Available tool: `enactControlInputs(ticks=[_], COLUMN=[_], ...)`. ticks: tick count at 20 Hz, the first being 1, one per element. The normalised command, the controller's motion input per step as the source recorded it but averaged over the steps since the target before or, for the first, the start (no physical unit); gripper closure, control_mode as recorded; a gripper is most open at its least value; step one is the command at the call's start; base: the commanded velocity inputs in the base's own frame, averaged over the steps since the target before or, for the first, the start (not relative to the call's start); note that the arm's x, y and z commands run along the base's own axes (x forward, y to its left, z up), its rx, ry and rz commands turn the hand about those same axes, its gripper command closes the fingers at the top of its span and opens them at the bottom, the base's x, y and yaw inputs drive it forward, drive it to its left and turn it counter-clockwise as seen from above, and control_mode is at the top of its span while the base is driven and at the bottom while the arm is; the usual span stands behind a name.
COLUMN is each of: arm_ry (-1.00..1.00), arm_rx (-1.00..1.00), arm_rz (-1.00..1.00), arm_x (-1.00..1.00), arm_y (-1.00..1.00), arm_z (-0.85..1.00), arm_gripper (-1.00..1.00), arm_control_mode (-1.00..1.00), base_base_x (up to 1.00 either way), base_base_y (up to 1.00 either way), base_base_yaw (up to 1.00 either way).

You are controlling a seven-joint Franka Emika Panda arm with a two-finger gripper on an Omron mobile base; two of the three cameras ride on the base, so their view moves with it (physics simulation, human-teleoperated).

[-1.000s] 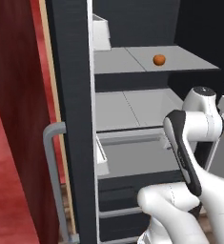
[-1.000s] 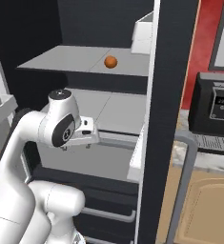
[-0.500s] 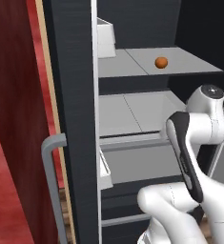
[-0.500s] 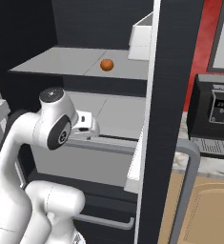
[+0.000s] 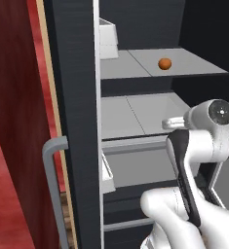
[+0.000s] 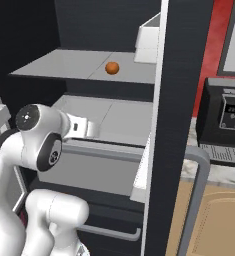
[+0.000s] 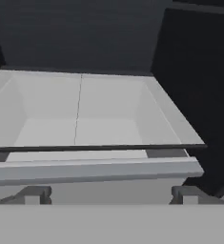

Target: Pick the tangerine and apple from the fridge and place them inside the tupperware on the counter.

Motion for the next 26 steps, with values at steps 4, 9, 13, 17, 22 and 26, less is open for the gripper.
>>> enactControlInputs(ticks=[4,9,13,17,22,26], arm_ry=[-0.10,-0.07,-0.01,0.00,0.02,0.07], arm_rx=[0.14,0.13,0.13,0.06,0.00,0.00], arm_rz=[-0.10,0.00,0.00,0.00,0.00,0.00], arm_x=[0.01,0.00,0.17,0.47,0.48,0.58], arm_y=[-0.07,-0.06,0.00,0.00,-0.02,-0.04], arm_z=[0.89,0.89,0.67,0.44,0.27,0.06], arm_gripper=[-1.00,-1.00,-1.00,-1.00,-1.00,-1.00], arm_control_mode=[-1.00,-1.00,-1.00,-1.00,-1.00,-1.00], base_base_x=[0.00,0.00,0.00,0.00,0.00,0.00], base_base_y=[0.00,0.00,0.00,0.00,0.00,0.00], base_base_yaw=[0.00,0.00,0.00,0.00,0.00,0.00])
